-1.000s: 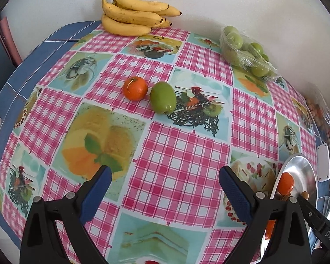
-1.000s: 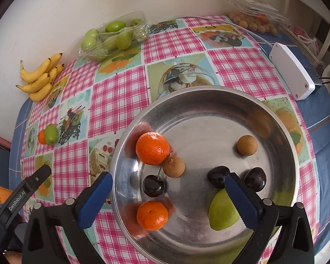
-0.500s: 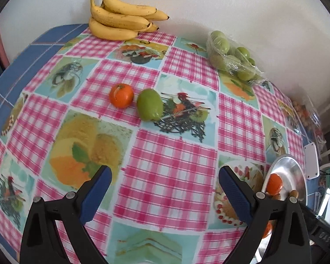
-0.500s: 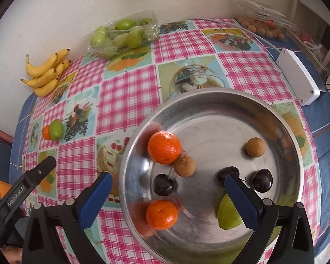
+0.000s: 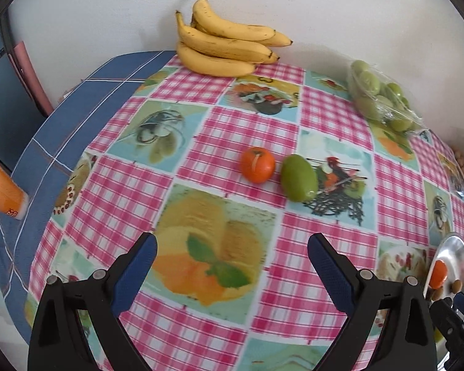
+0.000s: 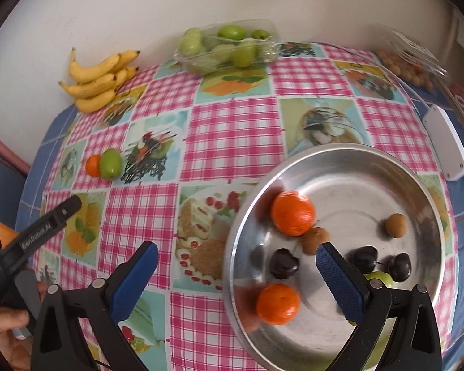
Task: Organize fruits
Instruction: 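Move both open tools toward the loose orange and green pear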
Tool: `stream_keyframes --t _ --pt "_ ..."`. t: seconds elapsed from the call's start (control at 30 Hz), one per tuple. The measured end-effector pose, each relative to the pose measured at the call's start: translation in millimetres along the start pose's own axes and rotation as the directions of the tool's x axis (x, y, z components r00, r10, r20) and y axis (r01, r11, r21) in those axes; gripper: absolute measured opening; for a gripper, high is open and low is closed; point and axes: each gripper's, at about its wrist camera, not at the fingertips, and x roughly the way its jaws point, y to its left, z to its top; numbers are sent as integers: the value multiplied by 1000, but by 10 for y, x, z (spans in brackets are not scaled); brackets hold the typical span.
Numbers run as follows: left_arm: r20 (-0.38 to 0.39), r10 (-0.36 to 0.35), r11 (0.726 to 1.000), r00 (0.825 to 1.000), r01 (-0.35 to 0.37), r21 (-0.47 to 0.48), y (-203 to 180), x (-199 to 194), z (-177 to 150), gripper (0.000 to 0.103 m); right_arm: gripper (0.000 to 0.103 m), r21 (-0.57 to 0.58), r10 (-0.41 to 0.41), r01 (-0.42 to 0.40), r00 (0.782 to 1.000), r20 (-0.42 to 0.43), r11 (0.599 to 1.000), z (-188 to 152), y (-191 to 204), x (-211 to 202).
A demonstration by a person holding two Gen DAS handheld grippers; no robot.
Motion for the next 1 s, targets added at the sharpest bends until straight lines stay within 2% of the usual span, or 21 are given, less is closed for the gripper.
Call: stream_keyframes --t 0.27,0.43,0.5,0.7,0.87,1.0 --pt "-1 -1 1000 1000 1 -6 93 23 25 98 103 -66 -8 8 1000 -5 998 31 249 73" --pt "27 -2 1000 1000 2 3 104 16 42 98 103 -99 -10 10 1000 -3 995 57 383 116" --pt "34 -26 1000 999 26 -7 116 22 69 98 103 -103 -12 11 1000 -2 995 65 411 124" --pt "126 -23 999 992 20 26 87 -7 158 98 103 -103 15 -14 1000 4 995 133 502 163" --pt "148 -104 995 983 104 9 115 18 244 98 103 -100 55 -55 998 1 993 201 599 224" --pt "154 -109 994 982 106 29 90 48 290 98 103 -112 71 -71 997 -6 991 240 683 290"
